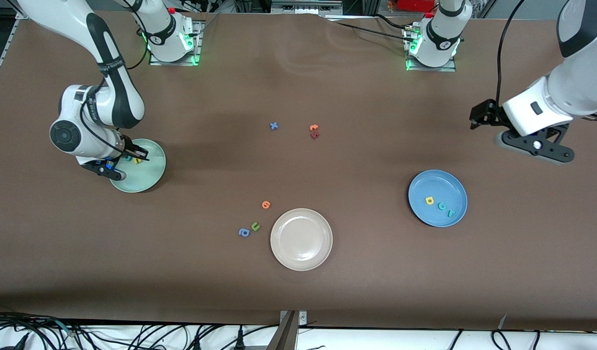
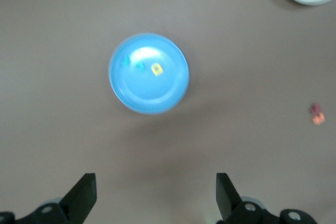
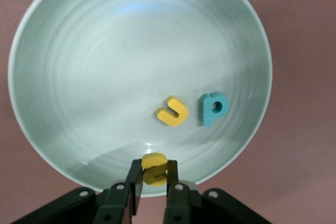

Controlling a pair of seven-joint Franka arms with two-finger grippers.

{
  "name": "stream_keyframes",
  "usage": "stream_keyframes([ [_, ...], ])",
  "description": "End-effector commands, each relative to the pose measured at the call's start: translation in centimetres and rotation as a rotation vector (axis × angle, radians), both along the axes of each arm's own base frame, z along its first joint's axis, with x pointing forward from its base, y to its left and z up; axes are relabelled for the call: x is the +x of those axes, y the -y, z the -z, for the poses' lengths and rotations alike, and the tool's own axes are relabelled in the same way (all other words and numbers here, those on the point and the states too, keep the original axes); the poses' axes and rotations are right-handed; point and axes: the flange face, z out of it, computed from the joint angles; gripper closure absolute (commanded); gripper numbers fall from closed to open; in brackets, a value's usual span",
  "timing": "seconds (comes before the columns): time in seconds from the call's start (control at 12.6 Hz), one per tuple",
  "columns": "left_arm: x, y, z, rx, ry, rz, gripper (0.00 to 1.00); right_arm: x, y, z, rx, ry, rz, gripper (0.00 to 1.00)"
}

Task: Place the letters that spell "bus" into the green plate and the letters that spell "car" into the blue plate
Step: 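Open the right gripper over green plate while the left gripper withdraws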

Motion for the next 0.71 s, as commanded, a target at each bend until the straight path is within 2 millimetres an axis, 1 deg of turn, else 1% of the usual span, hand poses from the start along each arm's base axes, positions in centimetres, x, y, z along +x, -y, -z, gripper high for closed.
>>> stream_keyframes([
  [0.0, -3.6, -0.2, -1.0, -0.024, 0.086, -0.028, 0.00, 0.5, -0.4, -1.6, 0.013, 0.030, -0.014, 0.01],
  [0.08, -3.7, 0.2, -1.2, -0.024, 0.089, -0.041, 0.00, 1.3, -0.6, -3.0, 0.019, 0.055, -0.019, 0.01],
  [0.16, -3.8, 0.2, -1.1, -0.023, 0.082, -0.058, 0.00, 2.3, -0.9, -5.2, 0.027, 0.063, -0.026, 0.01],
  [0.24, -3.8, -0.5, -1.1, -0.022, 0.067, -0.070, 0.00, 3.5, -1.2, -7.7, 0.033, 0.046, -0.028, 0.01],
  [0.32, -4.0, -1.3, -1.0, -0.019, 0.043, -0.083, 0.00, 4.8, -1.6, -10.9, 0.038, 0.016, -0.030, 0.01],
  [0.4, -4.2, -1.4, -1.1, -0.016, 0.028, -0.082, 0.00, 5.8, -1.8, -14.1, 0.045, -0.011, -0.044, 0.01],
  [0.48, -4.4, -0.6, -1.6, -0.013, 0.019, -0.070, 0.00, 6.6, -2.0, -16.7, 0.051, -0.021, -0.060, 0.01],
  [0.64, -4.3, -0.3, -1.7, -0.012, 0.011, -0.064, 0.00, 7.6, -2.7, -22.5, 0.068, -0.033, -0.092, 0.01],
])
